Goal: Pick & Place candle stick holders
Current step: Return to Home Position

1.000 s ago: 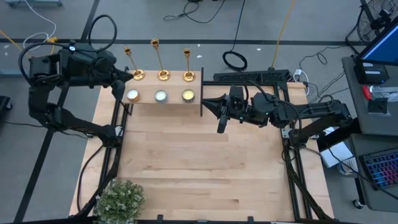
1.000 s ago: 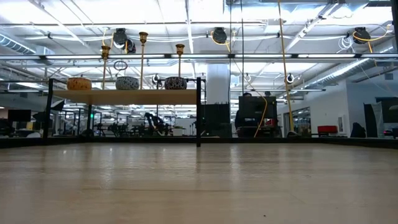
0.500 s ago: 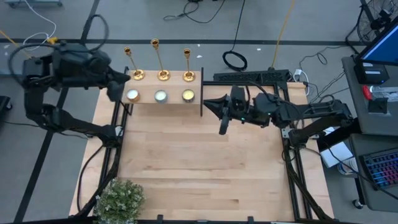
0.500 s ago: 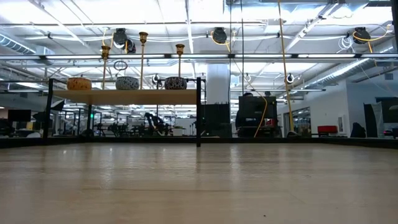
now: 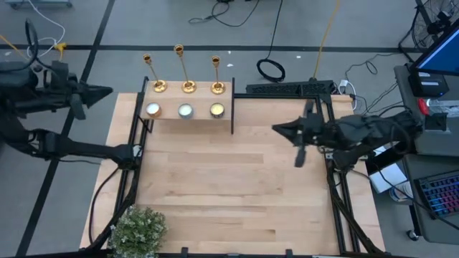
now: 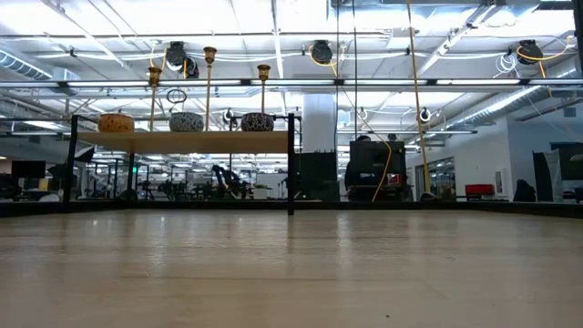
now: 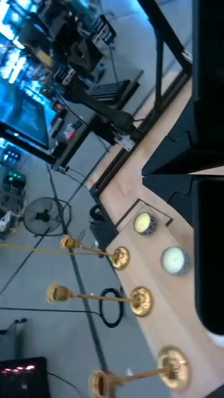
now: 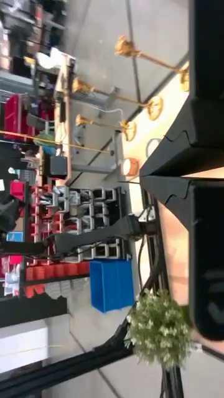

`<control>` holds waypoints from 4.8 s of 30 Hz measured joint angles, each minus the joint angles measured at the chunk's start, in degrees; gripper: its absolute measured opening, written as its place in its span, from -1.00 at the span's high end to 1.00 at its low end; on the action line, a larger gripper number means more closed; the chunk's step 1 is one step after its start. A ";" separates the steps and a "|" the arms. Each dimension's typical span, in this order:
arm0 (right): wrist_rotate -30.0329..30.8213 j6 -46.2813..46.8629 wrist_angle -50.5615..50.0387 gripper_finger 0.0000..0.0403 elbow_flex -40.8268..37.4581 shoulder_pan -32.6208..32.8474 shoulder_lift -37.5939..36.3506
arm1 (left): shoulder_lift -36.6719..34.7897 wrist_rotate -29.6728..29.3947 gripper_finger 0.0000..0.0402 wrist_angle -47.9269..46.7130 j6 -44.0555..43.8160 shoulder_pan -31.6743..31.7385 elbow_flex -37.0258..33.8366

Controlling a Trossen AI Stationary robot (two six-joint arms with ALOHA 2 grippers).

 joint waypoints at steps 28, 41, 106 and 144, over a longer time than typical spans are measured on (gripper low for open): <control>-12.63 10.44 3.70 1.00 -46.70 4.59 -45.70 | -11.70 4.64 1.00 36.32 -14.18 -3.07 -46.23; -15.50 10.68 5.98 1.00 -57.22 4.59 -57.56 | -11.68 -3.75 1.00 39.52 -18.67 -11.81 -47.39; -4.49 9.04 42.35 1.00 -38.97 -7.59 -12.55 | -5.34 -13.91 0.98 44.69 -8.40 -17.20 -47.35; -4.78 7.50 55.52 1.00 -38.97 -13.58 -3.44 | -5.33 -10.41 0.98 40.97 -8.07 -17.19 -47.35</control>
